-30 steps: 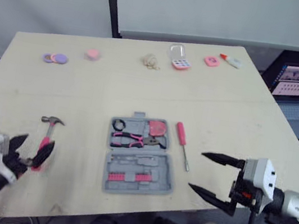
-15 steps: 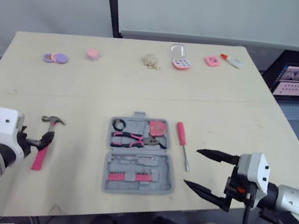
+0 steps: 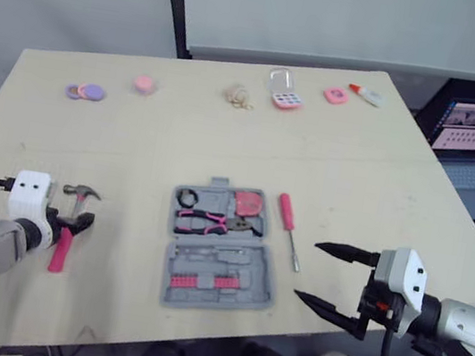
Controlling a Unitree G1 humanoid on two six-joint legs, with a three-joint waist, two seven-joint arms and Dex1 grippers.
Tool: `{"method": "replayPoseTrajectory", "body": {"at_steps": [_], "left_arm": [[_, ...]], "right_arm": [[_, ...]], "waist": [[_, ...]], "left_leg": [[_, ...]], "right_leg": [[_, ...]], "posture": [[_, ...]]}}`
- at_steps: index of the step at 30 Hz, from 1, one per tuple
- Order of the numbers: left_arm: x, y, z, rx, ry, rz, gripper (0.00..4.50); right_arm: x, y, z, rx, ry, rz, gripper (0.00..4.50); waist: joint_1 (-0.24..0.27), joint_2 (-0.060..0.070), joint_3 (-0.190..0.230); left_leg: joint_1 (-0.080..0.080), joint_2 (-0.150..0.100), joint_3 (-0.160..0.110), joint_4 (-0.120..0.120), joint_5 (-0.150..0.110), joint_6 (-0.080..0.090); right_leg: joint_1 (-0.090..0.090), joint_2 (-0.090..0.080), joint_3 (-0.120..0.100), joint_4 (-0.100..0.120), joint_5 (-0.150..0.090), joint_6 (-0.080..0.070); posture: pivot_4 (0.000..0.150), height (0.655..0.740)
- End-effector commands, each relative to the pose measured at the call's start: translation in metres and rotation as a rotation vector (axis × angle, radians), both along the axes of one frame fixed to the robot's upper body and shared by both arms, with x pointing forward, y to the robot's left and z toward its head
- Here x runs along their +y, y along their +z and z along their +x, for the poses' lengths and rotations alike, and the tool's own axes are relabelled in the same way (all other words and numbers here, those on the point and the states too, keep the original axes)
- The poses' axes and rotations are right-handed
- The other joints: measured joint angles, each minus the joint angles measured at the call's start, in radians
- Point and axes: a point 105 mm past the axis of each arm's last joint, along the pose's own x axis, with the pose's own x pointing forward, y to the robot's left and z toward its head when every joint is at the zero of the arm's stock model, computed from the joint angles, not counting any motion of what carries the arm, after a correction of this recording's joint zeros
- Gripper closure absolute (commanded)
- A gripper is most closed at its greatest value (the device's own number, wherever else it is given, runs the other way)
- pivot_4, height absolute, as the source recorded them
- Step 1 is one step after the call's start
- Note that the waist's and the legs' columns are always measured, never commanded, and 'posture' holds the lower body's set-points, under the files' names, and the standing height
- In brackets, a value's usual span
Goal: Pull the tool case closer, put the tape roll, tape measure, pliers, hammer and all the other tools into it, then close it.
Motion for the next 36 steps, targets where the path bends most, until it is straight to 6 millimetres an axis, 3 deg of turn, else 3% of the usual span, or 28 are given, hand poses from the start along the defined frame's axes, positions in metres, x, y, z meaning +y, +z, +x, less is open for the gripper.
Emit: {"method": "replayPoseTrajectory", "body": {"at_steps": [1, 13, 22, 36], "left_arm": [[0.006, 0.003, 0.008, -0.032, 0.003, 0.024, 0.04], [0.012, -0.006, 0.017, -0.025, 0.007, 0.041, 0.04], [0.005, -0.014, 0.031, -0.007, -0.015, 0.03, 0.04], [0.004, -0.014, 0.037, -0.004, -0.026, 0.035, 0.04]], "right_arm": [[-0.001, 0.01, -0.001, -0.06, -0.013, -0.001, 0.0], [-0.001, 0.011, -0.004, -0.061, -0.027, -0.004, 0.0], [0.0, 0.014, -0.006, -0.064, -0.031, -0.013, 0.0], [-0.002, 0.015, -0.008, -0.06, -0.05, -0.017, 0.0]], "waist": [[0.0, 0.0, 0.0], [0.0, 0.0, 0.0], [0.005, 0.0, 0.0], [0.005, 0.0, 0.0]], "left_leg": [[0.0, 0.0, 0.0, 0.0, 0.0, 0.0], [0.0, 0.0, 0.0, 0.0, 0.0, 0.0], [0.0, -0.001, -0.001, 0.0, 0.001, 0.001], [0.0, -0.001, -0.002, 0.0, 0.001, 0.001]], "right_leg": [[0.0, 0.0, 0.0, 0.0, 0.0, 0.0], [0.0, 0.0, 0.0, 0.0, 0.0, 0.0], [0.0, -0.001, -0.001, 0.001, 0.0, 0.0], [0.0, -0.002, -0.001, 0.002, 0.0, 0.0]], "posture": [[0.15, 0.7287], [0.15, 0.7287], [0.15, 0.7287], [0.15, 0.7287]]}}
